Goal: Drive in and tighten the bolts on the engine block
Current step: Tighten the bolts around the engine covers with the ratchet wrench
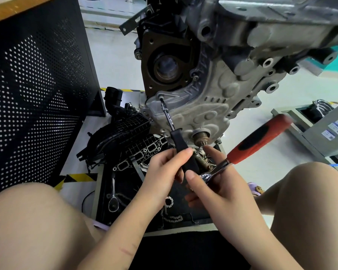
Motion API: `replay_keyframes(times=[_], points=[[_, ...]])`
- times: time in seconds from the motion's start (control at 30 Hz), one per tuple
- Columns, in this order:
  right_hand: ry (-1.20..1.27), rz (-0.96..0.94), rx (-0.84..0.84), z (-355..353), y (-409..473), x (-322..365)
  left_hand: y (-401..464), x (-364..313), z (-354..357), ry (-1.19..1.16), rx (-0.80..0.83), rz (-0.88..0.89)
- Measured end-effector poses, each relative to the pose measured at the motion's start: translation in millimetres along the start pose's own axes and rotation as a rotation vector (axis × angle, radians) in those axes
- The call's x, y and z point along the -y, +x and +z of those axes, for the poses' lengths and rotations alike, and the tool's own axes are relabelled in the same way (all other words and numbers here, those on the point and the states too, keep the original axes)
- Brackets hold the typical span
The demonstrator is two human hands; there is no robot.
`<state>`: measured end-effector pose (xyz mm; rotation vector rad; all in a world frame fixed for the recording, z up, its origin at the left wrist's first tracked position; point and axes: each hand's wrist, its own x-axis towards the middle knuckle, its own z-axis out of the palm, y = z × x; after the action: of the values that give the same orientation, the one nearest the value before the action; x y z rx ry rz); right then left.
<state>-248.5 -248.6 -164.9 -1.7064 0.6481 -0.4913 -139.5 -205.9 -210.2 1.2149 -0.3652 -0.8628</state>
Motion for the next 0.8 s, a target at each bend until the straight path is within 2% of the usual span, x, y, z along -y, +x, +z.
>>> replay_keyframes(times=[0.1,0.27,0.47,0.6,0.8], points=[[0.096,0.045,-0.009,0.3,1.1,1.7,-0.4,-0.6,-1.3,0.034,0.016,0.023],[0.483,0.303,0.031,-5.7,4.3,5.0,0.9,1.2,-1.9,0.015,0.081,-0.032],[0.73,0.505,0.124,-13.9,8.9,3.3,1.9,-0.4,-2.2,-0.074,0.151,-0.059],[0.785,0.568,0.178,-12.7,9.6,-0.5,1.7,0.1,-1.2,-0.032,0.119,-0.003],[0.575,0.558,0.133,-7.0,8.2,-1.7,5.1,6.1,-2.3,-0.006,0.058,0.022]])
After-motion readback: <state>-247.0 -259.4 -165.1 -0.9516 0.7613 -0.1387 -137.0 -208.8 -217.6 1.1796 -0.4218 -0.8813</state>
